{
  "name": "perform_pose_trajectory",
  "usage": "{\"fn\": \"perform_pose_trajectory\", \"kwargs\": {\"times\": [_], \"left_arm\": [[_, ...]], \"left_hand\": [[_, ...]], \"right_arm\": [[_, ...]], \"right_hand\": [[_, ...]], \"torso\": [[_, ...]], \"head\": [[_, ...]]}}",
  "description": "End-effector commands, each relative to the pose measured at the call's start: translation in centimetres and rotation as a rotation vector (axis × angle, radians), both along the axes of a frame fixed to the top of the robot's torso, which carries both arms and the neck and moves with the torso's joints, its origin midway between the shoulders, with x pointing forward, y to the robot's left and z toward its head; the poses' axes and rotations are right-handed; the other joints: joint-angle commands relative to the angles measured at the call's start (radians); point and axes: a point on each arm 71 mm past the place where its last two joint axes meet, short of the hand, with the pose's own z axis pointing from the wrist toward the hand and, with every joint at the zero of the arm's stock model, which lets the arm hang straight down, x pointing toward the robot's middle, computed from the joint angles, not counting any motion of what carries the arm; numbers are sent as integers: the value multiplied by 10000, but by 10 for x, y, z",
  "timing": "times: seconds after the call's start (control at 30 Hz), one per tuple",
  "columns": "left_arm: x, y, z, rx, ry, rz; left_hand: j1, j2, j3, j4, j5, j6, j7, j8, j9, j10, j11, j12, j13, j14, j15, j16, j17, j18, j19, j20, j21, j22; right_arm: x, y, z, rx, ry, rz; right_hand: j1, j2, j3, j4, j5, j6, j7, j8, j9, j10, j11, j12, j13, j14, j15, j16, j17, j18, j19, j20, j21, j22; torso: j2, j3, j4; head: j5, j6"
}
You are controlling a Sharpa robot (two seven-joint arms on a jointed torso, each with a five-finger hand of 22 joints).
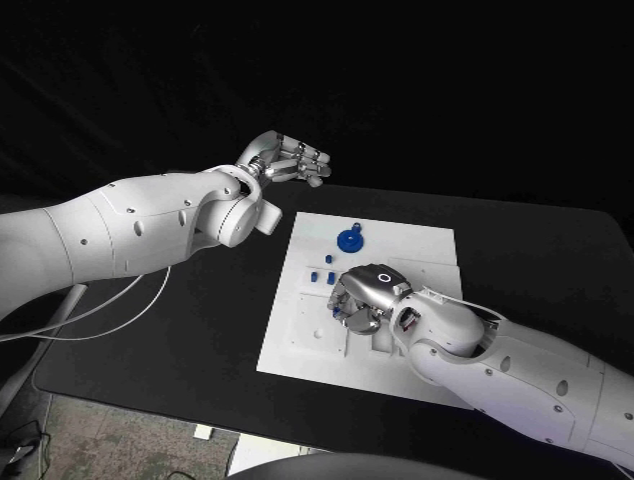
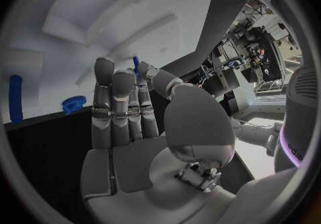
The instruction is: Assemble the parts on the task board
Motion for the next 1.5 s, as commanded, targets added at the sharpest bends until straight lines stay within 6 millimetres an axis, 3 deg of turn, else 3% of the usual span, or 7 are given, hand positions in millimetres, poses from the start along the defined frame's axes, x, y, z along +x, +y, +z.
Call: {"fn": "perform_pose_trajectory", "kwargs": {"times": [0.03,1.5], "left_arm": [[0,-2,2,-90,-31,-125],[1,2,1,-72,-27,-77]], "left_hand": [[26,90,-72,5,-9,-32,15,-23,-8,-51,-11,-22,-14,21,44,-61,9,-141,-30,69,12,-8],[14,108,-93,18,-11,-46,18,-22,-8,-72,-4,-22,-14,18,51,-74,21,-143,-29,75,16,-57]], "right_arm": [[-1,-1,-2,-209,12,68],[-2,-6,-4,-247,20,-35]], "right_hand": [[-46,94,39,-42,44,78,0,33,10,85,0,27,12,20,-49,-63,17,154,343,-63,-17,13],[-51,94,35,-65,72,104,-9,34,26,114,-10,27,13,27,-57,-78,25,155,349,-72,-34,35]], "torso": [[-4,3,-3],[-5,-3,4]], "head": [[26,-26],[38,-53]]}}
